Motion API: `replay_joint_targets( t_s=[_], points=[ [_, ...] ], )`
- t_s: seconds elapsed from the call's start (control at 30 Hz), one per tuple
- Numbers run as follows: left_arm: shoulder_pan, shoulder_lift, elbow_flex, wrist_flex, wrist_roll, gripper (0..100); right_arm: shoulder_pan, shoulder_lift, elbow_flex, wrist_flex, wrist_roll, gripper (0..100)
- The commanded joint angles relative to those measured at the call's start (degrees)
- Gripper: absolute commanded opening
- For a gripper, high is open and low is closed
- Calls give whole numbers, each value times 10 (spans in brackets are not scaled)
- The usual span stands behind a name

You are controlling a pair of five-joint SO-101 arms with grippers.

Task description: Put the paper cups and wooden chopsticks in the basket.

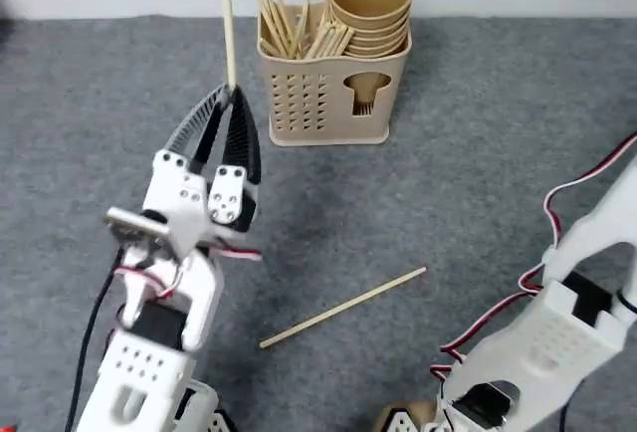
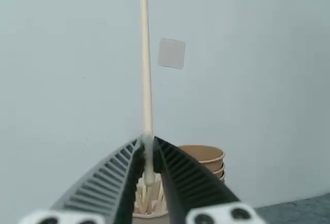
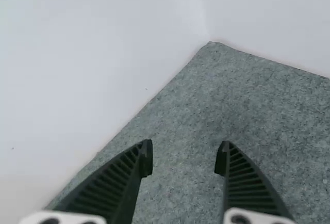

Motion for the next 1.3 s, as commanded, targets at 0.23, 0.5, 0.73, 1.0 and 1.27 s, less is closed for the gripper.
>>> replay_joint_targets(
  t_s=[0.23,0.5,0.73,1.0,1.27],
  points=[
    [-2,313,-158,-213,11,22,-7,-6,-5,0,-5,208],
    [-2,421,-210,-264,11,21,-7,-5,-4,0,-5,208],
    [-8,487,-277,-264,11,21,-8,-5,-3,-2,-5,208],
    [-67,620,-401,-261,61,14,-8,-5,-3,0,-5,208],
    [-43,677,-452,-260,62,14,-8,-5,-3,-1,-5,208]
  ],
)
